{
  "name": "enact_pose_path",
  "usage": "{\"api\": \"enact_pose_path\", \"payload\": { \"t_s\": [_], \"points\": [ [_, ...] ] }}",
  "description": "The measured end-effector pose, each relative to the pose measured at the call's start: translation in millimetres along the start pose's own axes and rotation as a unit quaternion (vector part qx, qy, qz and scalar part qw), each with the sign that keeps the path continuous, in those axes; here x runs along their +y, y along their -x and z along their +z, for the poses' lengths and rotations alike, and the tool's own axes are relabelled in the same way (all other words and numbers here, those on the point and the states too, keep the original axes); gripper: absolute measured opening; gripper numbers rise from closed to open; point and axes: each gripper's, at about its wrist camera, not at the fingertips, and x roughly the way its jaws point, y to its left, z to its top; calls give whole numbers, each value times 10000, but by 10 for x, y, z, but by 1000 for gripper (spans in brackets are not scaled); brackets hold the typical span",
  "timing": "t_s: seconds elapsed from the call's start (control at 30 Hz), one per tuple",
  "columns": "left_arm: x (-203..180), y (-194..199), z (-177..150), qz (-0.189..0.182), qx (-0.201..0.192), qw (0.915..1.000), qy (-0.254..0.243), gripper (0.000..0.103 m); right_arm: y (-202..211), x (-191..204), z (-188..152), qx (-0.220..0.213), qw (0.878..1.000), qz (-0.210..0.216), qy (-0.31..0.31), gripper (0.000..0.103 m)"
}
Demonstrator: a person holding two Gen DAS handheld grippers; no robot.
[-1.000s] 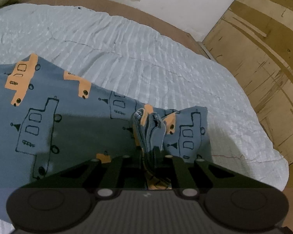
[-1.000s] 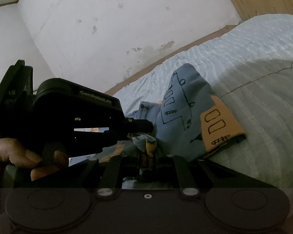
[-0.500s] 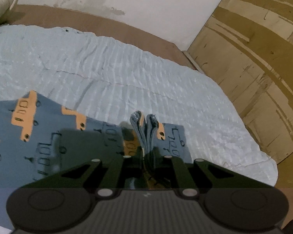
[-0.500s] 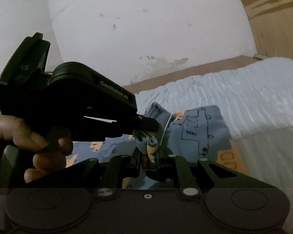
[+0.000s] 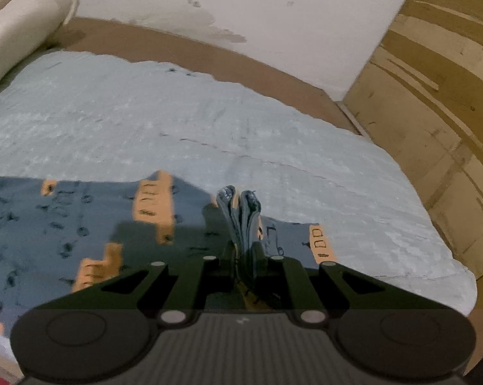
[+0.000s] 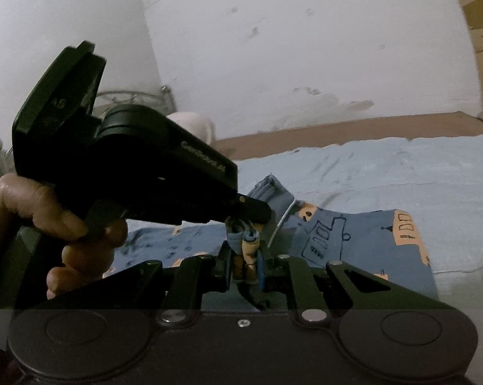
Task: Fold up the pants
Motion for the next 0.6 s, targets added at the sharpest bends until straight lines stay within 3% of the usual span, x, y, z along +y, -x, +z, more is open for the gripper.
{"api": "enact_pose_path", "payload": {
  "t_s": [0.33, 0.6],
  "points": [
    [514, -74, -156, 116, 205, 9989, 406, 9, -376, 327, -41, 516, 9978, 197, 373, 16],
    [632, -133, -276, 154, 311, 9978, 562, 9, -520, 354, -131, 787, 9957, 250, 421, 18]
  ]
}}
